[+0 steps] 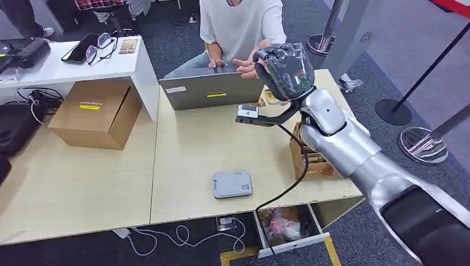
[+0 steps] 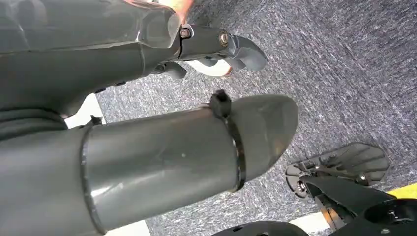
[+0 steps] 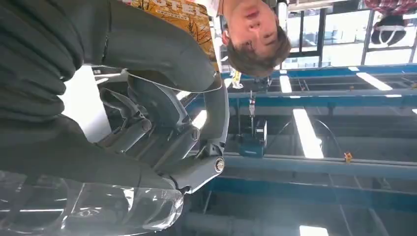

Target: Pass the card to the sensor for recognition and then transmit it.

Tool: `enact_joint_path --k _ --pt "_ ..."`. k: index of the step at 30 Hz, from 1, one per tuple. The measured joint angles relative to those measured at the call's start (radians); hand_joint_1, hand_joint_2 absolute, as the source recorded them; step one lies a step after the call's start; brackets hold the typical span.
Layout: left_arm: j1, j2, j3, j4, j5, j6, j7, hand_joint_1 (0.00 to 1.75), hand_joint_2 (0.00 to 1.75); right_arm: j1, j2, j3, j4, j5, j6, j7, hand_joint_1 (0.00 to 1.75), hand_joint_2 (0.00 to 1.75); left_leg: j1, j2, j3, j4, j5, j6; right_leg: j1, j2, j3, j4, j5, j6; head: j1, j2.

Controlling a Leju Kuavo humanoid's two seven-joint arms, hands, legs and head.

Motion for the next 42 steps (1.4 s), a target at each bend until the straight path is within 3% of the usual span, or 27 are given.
enact_joint_path --k 11,29,30,31,33,34,42 --pt "-0.014 0.0 -0.008 0.0 -0.01 -0.009 0.024 0.0 0.0 0.0 0.035 0.018 0.098 0.117 -0.012 0.035 1.75 1.75 0.0 0.0 0.0 0.0 0.0 0.0 0.0 0.0 0.0 0.0 0.0 0.0 0.0 0.0" --pt "-0.018 0.0 -0.008 0.0 0.004 -0.017 0.044 0.0 0.0 -0.048 0.146 0.021 0.257 0.18 0.075 0.096 1.75 1.75 0.0 0.0 0.0 0.0 0.0 0.0 0.0 0.0 0.0 0.0 0.0 0.0 0.0 0.0" --pt "-0.018 0.0 -0.008 0.0 0.004 -0.017 0.044 0.0 0.0 -0.05 0.149 0.021 0.26 0.18 0.076 0.096 1.5 1.75 0.0 0.0 0.0 0.0 0.0 0.0 0.0 0.0 0.0 0.0 0.0 0.0 0.0 0.0" --pt "-0.018 0.0 -0.008 0.0 0.004 -0.017 0.044 0.0 0.0 -0.051 0.151 0.021 0.263 0.18 0.076 0.096 0.0 1.75 0.0 0.0 0.0 0.0 0.0 0.0 0.0 0.0 0.0 0.0 0.0 0.0 0.0 0.0" --pt "-0.017 0.0 -0.008 0.0 0.005 -0.017 0.044 0.0 0.0 -0.053 0.155 0.021 0.267 0.179 0.079 0.096 0.0 1.75 0.0 0.0 0.0 0.0 0.0 0.0 0.0 0.0 0.0 0.0 0.0 0.0 0.0 0.0" --pt "-0.017 0.0 -0.008 0.0 0.006 -0.017 0.044 0.0 0.0 -0.054 0.158 0.021 0.27 0.178 0.085 0.096 0.0 0.0 0.0 0.0 0.0 0.0 0.0 0.0 0.0 0.0 0.0 0.0 0.0 0.0 0.0 0.0" --pt "-0.013 -0.001 -0.008 0.0 0.012 -0.008 0.044 0.0 0.0 -0.051 0.171 -0.001 0.273 0.137 0.066 0.074 0.0 0.0 0.0 0.0 0.0 0.0 0.0 0.0 0.0 0.0 0.0 0.0 0.0 0.0 0.0 0.0"
